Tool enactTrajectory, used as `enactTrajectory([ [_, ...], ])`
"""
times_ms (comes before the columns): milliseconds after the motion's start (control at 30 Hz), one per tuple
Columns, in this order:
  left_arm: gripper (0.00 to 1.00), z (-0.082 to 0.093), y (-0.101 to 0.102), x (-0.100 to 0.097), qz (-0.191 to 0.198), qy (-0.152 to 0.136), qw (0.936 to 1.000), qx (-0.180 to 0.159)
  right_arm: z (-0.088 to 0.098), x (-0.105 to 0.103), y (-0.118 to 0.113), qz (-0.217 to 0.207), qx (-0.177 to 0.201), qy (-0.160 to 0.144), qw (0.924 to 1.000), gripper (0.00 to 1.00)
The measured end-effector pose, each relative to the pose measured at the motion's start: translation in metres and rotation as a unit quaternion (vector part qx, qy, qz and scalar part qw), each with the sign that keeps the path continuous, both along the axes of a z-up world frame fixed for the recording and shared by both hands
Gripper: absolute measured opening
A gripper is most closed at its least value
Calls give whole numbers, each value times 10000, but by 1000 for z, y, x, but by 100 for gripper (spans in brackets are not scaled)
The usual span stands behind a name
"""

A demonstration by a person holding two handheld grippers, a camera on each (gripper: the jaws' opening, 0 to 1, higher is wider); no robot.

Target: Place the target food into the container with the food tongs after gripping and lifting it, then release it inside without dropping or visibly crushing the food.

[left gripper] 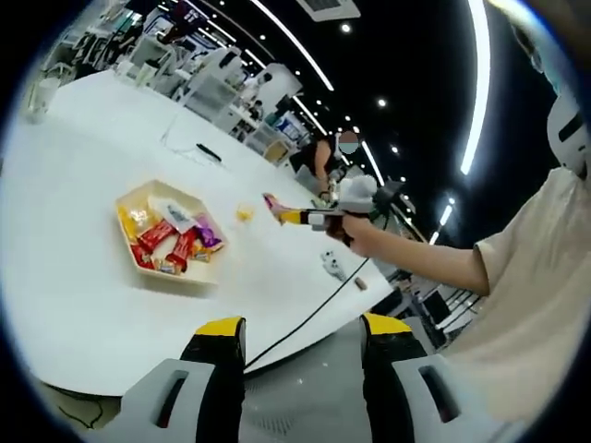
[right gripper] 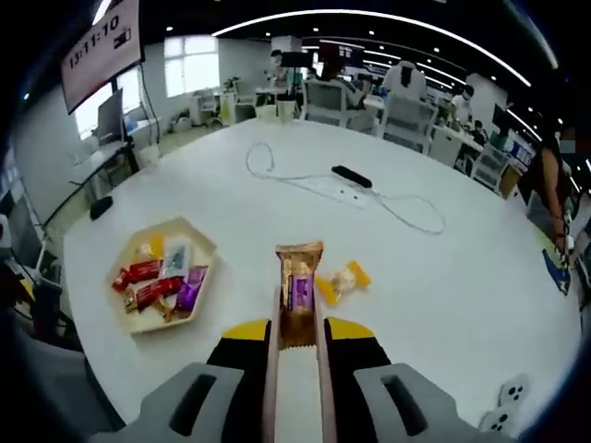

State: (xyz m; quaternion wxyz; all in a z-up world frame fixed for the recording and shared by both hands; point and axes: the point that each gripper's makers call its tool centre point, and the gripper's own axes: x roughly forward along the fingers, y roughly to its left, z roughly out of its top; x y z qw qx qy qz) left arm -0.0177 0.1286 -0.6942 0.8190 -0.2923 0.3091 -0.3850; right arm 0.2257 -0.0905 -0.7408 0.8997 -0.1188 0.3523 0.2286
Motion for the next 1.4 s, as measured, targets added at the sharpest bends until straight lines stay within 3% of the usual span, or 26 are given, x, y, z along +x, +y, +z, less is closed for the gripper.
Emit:
enactTrajectory([
  [733,49,23,1,2,7,-407,9991,-122,37,-10,20,62,146,-283,9995,21],
  [1400,49,25,3,-7,68,-442,9989,-131,47,-14,29,139,195,-372,9990,21],
])
